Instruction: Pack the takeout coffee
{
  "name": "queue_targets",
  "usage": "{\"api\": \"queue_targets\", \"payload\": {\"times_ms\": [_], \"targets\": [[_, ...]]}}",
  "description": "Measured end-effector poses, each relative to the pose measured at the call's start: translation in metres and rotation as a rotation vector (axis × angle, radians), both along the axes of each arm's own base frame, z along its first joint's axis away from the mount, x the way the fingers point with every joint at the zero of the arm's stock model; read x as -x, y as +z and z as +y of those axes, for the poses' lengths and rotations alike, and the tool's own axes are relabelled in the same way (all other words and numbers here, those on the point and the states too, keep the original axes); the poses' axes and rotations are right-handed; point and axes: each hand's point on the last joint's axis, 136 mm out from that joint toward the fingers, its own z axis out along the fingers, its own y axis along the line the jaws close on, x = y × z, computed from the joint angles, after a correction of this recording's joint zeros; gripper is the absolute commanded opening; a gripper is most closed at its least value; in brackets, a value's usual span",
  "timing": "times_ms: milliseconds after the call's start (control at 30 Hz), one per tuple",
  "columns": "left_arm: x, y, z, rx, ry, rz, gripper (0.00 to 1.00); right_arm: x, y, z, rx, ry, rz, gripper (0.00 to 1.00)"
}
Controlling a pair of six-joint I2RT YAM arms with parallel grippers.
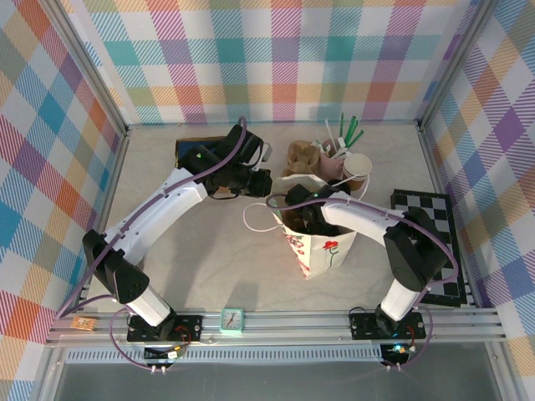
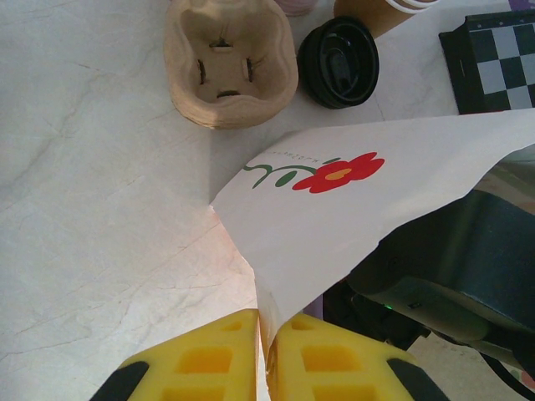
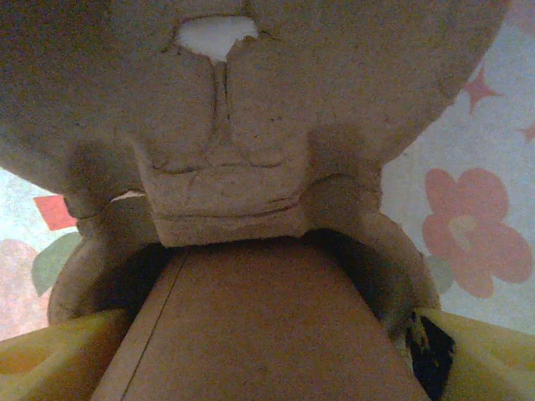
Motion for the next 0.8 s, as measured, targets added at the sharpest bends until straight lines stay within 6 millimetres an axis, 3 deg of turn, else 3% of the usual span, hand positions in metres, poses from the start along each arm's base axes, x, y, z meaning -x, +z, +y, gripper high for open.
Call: {"api": "queue_targets", "payload": {"times_ms": [800], "targets": [[0.0007, -0.0067, 0.0007, -0.007, 0.0, 0.008, 0.14, -0.0021, -0.0099, -0.0013, 0.002, 0.013, -0.016, 0.2]]}}
